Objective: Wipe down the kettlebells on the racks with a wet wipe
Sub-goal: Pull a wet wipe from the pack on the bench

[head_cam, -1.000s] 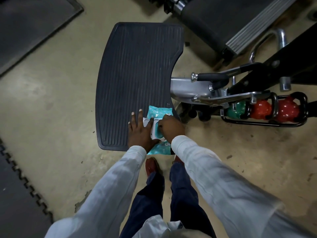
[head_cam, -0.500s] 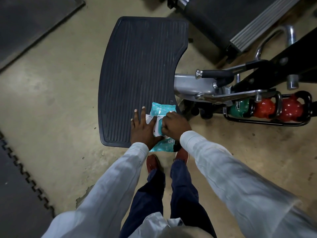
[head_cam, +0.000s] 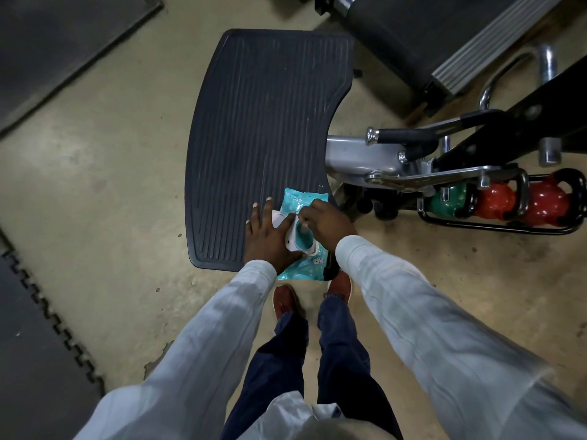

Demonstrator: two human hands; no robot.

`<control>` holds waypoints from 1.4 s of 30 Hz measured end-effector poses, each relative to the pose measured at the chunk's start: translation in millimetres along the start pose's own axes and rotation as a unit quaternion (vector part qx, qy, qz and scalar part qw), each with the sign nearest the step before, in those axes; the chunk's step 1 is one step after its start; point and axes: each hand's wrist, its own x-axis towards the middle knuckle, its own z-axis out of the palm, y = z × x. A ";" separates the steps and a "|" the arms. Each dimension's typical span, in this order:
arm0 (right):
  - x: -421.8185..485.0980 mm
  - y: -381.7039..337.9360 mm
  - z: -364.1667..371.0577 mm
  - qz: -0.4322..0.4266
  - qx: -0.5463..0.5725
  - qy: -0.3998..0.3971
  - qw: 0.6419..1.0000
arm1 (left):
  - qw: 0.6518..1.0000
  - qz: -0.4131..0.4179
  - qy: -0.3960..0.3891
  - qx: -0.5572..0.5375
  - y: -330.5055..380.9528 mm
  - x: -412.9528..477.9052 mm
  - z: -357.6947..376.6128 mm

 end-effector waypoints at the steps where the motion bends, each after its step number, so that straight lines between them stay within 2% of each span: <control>1: 0.0 0.8 -0.7 0.009 0.026 0.003 1.000 | 1.000 -0.001 0.000 -0.001 0.1 -0.6 -1.0; 5: -3.3 4.5 -4.0 0.008 0.064 -0.011 0.998 | 1.000 -0.002 0.007 -0.004 0.6 1.2 -1.0; 8: -2.9 6.9 -6.9 -0.023 0.009 -0.043 0.999 | 1.000 -0.003 0.022 -0.012 0.9 5.4 -1.7; 11: -1.1 5.2 -6.6 -0.014 0.000 -0.022 1.000 | 1.000 0.000 0.030 0.011 2.5 8.6 -3.4; 14: -1.4 6.8 -0.6 0.020 0.087 -0.008 0.996 | 0.999 0.015 0.037 0.028 5.0 9.5 -3.9; 17: -3.5 14.1 1.3 0.014 0.180 0.017 0.983 | 0.999 0.010 0.026 0.036 6.5 9.9 -4.1; 23: -17.3 20.2 -3.6 0.000 0.240 0.027 0.970 | 0.998 -0.002 0.019 0.057 11.0 7.4 -13.1; 33: -50.5 -5.4 -69.9 -0.016 0.437 0.050 0.898 | 0.996 -0.017 -0.014 0.081 21.0 0.5 -19.2; 42: -92.9 -28.0 -138.4 -0.042 0.496 0.169 0.851 | 0.992 -0.012 -0.006 0.123 25.6 -7.3 -21.7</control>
